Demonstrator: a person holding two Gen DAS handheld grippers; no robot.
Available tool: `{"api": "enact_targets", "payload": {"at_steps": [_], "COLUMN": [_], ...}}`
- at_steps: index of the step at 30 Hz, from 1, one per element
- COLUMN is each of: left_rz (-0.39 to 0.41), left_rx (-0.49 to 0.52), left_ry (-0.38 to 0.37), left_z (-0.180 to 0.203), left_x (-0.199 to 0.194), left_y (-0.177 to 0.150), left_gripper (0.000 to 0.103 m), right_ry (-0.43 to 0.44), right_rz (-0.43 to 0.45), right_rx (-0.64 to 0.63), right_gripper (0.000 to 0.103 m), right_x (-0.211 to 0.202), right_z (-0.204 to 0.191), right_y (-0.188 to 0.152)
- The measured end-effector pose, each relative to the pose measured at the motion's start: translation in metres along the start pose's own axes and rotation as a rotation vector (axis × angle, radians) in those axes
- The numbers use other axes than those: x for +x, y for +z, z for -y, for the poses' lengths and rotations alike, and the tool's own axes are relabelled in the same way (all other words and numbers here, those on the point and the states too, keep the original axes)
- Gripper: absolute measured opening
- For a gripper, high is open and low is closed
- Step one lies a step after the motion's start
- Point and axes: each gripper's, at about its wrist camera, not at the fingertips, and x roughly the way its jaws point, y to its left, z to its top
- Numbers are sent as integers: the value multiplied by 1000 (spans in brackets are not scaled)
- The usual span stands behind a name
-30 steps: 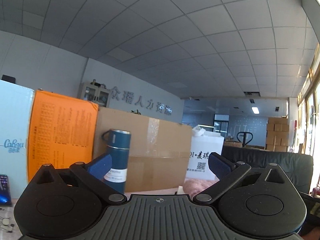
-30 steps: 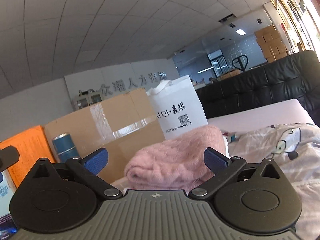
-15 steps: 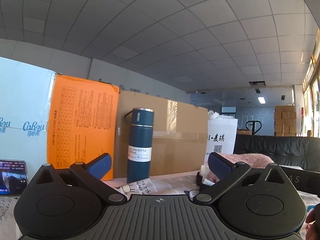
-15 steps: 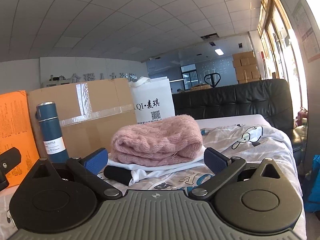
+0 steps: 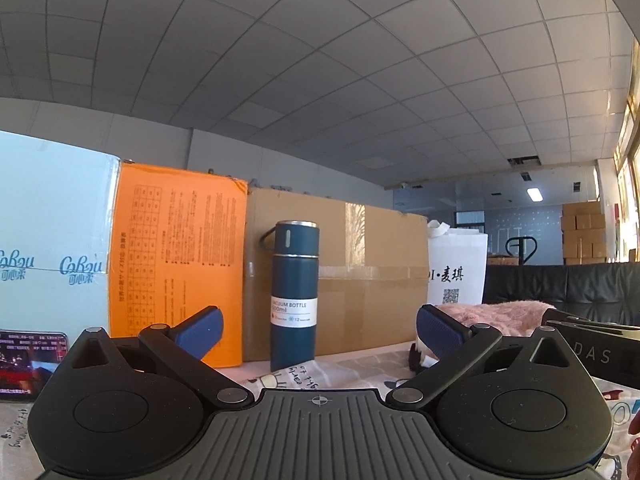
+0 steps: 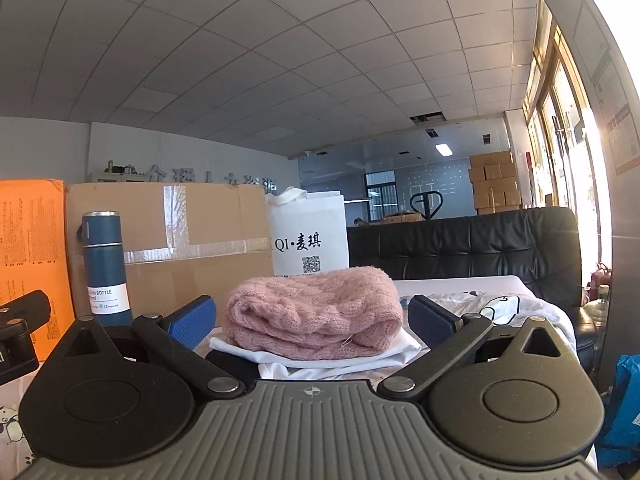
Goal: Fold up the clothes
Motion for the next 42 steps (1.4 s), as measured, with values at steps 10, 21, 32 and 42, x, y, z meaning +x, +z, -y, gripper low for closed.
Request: {"api": "enact_targets", "payload": {"at_steps": [10,21,32,42], "left_rz": [12,14,10,7], "left_rx": [20,27,26,23], "left_ry": [16,0,-1,-2], "left_z": [2,3,3,2], "left_x": [-3,-5,-4,-3], "left_y": [0,1,0,0], "left_gripper": [103,103,103,103], "right_ry": [23,72,96,114], "right_rz": [0,4,-5,-11], "right_rx": [-15,1,20,32], "right_gripper": [103,103,103,103], "right_x": [-1,-3,-4,-4], "right_z": [-4,-3,-1,1], "right_y": [-1,-1,-1,0]}}
